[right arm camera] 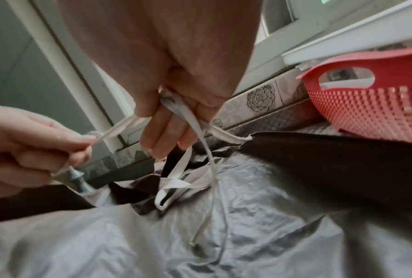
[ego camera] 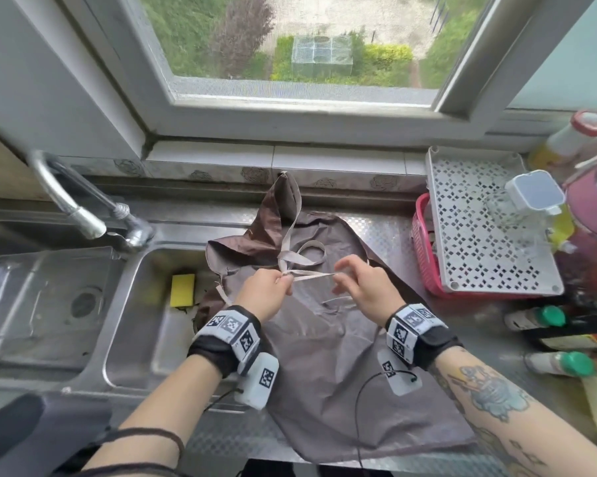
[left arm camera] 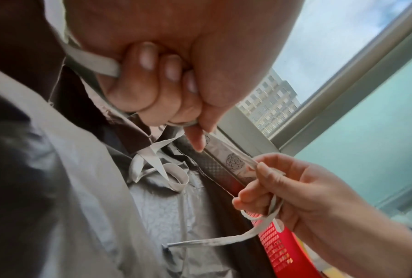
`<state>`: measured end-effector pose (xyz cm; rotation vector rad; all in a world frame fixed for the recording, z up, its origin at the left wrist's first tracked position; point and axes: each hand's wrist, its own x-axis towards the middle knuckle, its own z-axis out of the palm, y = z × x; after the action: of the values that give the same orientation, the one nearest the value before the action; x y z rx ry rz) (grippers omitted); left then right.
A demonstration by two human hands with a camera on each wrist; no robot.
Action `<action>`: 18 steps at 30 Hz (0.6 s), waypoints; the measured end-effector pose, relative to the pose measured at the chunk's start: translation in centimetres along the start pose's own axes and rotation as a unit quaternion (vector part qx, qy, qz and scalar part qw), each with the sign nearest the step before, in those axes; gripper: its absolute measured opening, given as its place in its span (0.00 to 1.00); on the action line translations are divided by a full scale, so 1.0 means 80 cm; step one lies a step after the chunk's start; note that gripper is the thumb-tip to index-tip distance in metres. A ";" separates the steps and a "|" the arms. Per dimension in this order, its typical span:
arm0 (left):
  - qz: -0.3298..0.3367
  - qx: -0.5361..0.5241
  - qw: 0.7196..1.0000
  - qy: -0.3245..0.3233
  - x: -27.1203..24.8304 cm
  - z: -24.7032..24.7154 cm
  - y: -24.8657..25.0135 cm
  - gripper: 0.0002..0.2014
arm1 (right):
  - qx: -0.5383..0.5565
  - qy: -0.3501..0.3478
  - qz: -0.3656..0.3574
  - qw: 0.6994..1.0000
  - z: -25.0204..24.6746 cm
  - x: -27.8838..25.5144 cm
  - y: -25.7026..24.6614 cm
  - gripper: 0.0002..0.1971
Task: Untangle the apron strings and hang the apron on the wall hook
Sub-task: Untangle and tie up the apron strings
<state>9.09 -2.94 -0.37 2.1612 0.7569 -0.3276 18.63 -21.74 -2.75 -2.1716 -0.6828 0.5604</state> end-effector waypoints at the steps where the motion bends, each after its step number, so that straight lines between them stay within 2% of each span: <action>1: -0.006 -0.020 1.000 0.001 0.000 -0.001 0.002 0.17 | -0.012 0.004 -0.006 1.000 -0.002 -0.001 0.003 0.05; 4: -0.017 -0.067 0.998 0.006 0.000 -0.004 0.007 0.16 | -0.066 0.041 -0.038 0.996 -0.005 -0.002 0.018 0.10; 7: -0.021 -0.089 0.996 -0.009 -0.002 -0.007 0.007 0.15 | -0.101 0.116 -0.075 0.985 -0.012 -0.004 0.029 0.19; 10: -0.012 -0.086 0.995 -0.040 -0.008 -0.011 0.008 0.15 | -0.179 0.182 -0.128 0.958 -0.023 -0.008 0.027 0.19; 13: -0.015 -0.110 0.992 -0.053 -0.008 -0.014 0.006 0.15 | -0.227 0.177 -0.168 0.943 -0.027 -0.011 0.024 0.21; 16: -0.039 -0.184 0.980 -0.068 -0.010 -0.019 0.001 0.17 | -0.198 0.158 -0.153 0.955 -0.029 -0.011 0.027 0.27; 18: -0.054 -0.225 0.970 -0.068 -0.012 -0.022 -0.001 0.18 | -0.175 0.161 -0.126 0.963 -0.032 -0.014 0.024 0.26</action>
<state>8.22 -1.94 1.19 1.6586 0.7854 -0.3214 19.83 -24.90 -2.49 -2.3722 -0.9102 -0.0559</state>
